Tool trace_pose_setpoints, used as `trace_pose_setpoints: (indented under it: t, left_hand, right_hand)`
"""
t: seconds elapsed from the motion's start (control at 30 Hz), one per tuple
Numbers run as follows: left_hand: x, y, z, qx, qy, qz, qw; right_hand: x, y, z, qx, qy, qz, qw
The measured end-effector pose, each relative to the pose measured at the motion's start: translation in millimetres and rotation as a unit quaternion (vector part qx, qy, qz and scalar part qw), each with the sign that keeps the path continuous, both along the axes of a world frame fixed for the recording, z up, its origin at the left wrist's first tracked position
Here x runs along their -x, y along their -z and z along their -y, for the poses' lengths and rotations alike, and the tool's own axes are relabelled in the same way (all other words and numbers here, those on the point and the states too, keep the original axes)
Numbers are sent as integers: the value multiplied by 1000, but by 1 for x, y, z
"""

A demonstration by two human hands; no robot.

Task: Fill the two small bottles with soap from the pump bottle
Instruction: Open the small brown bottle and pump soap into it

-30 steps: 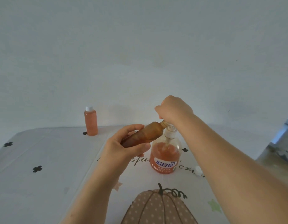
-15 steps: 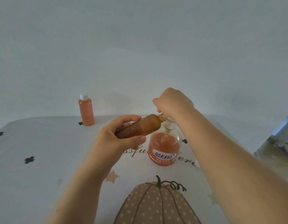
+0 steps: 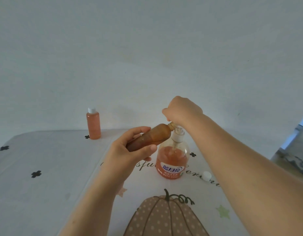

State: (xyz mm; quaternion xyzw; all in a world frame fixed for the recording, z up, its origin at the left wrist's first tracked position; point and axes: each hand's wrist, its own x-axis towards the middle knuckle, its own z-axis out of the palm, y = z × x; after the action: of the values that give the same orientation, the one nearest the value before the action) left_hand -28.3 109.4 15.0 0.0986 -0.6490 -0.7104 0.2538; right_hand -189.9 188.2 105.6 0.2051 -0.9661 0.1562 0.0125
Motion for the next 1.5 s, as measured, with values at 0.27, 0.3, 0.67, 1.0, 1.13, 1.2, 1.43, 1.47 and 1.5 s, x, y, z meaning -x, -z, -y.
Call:
trace_pose_setpoints:
  t: [0.27, 0.3, 0.67, 1.0, 1.13, 1.2, 1.43, 1.47, 1.5]
  left_hand:
    - [-1, 1, 1, 0, 8, 3, 1000]
    - [0, 1, 1, 0, 9, 3, 1000]
    - [2, 6, 8, -6, 26, 11, 1000]
    - [4, 9, 10, -4, 31, 20, 999]
    - [1, 6, 9, -6, 28, 12, 1000]
    - [0, 4, 9, -7, 27, 7, 1000]
    - [-1, 1, 7, -4, 21, 8, 1000]
    - [-1, 0, 6, -1, 22, 11, 1000]
    - [-1, 0, 5, 0, 23, 15, 1000]
  right_hand:
    - [-3, 0, 0, 10, 9, 3, 1000]
    - [-3, 1, 0, 13, 9, 4, 1000]
    - [4, 14, 0, 28, 9, 26, 999]
    - [7, 20, 2, 39, 11, 37, 998]
    - [4, 13, 1, 37, 7, 28, 999]
    - [1, 8, 0, 27, 7, 13, 1000]
    - [1, 3, -1, 3, 2, -1, 1000]
    - [1, 2, 0, 4, 1, 1, 1000]
    - [2, 2, 0, 4, 0, 1, 1000]
